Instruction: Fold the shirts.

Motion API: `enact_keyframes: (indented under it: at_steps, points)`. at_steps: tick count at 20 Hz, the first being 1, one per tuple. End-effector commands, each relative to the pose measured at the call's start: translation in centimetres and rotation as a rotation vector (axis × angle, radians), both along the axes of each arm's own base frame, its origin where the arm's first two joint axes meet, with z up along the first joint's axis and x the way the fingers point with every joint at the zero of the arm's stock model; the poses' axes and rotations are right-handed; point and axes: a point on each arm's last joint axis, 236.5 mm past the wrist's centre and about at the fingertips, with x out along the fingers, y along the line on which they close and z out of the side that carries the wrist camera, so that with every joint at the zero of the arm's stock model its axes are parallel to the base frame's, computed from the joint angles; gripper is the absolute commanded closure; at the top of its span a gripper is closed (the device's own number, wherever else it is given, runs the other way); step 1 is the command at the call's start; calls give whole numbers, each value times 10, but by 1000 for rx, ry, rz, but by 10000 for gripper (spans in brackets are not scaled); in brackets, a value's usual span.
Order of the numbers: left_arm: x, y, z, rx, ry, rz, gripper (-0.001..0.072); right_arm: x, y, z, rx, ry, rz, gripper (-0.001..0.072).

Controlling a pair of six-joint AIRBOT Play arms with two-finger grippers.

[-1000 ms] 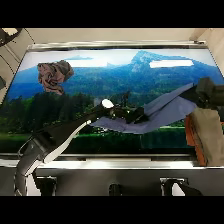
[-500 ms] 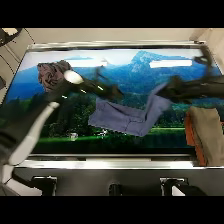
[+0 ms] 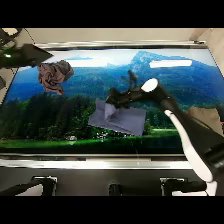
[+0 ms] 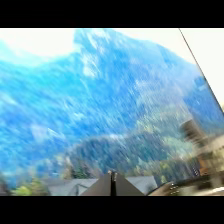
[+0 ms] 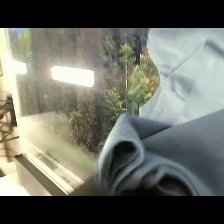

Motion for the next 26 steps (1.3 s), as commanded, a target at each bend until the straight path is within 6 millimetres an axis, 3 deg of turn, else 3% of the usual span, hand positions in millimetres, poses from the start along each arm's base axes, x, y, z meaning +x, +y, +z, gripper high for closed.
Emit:
enact_keyframes:
  at_steps: [1, 3, 5, 8, 10, 11, 12, 14, 16, 19, 21, 22, 23, 24, 25, 26]
  points:
    - [-19, 18, 18, 28, -30, 27, 686, -1, 32, -44, 28, 92, -15, -3]
    - [-19, 19, 18, 28, -30, 28, 686, 6, 17, -42, -4, 64, -22, 10]
    - [-19, 19, 18, 28, -30, 28, 686, 19, -22, -29, -67, 5, -41, 13]
    - [-18, 21, 16, 41, -29, 34, 685, 26, -133, -24, -296, -6, -101, 16]
    - [-17, 26, 12, 64, -25, 47, 685, -3, -225, -50, -503, 160, -122, 27]
    - [-17, 26, 12, 67, -25, 48, 685, -25, -249, -66, -535, 263, -122, 33]
    - [-17, 26, 12, 67, -25, 48, 685, -42, -256, -81, -508, 340, -124, 35]
    - [-17, 26, 12, 66, -25, 47, 685, -58, -239, -110, -394, 384, -132, 36]
    - [-17, 26, 12, 66, -25, 48, 685, -56, -218, -130, -292, 360, -183, 35]
    - [-17, 25, 13, 63, -25, 46, 685, -59, -208, -151, -259, 373, -209, 37]
    - [-17, 25, 13, 63, -25, 46, 685, -58, -192, -159, -237, 375, -189, 114]
    - [-17, 25, 13, 63, -25, 46, 685, -55, -179, -159, -209, 359, -177, 192]
    - [-17, 25, 13, 63, -25, 47, 685, -50, -169, -159, -194, 335, -174, 365]
    - [-17, 25, 13, 62, -25, 46, 685, -43, -162, -156, -183, 302, -185, 593]
    - [-17, 25, 13, 62, -25, 46, 685, -32, -160, -147, -160, 255, -191, 653]
    - [-17, 25, 13, 63, -25, 46, 685, -21, -160, -127, -129, 177, -166, 653]
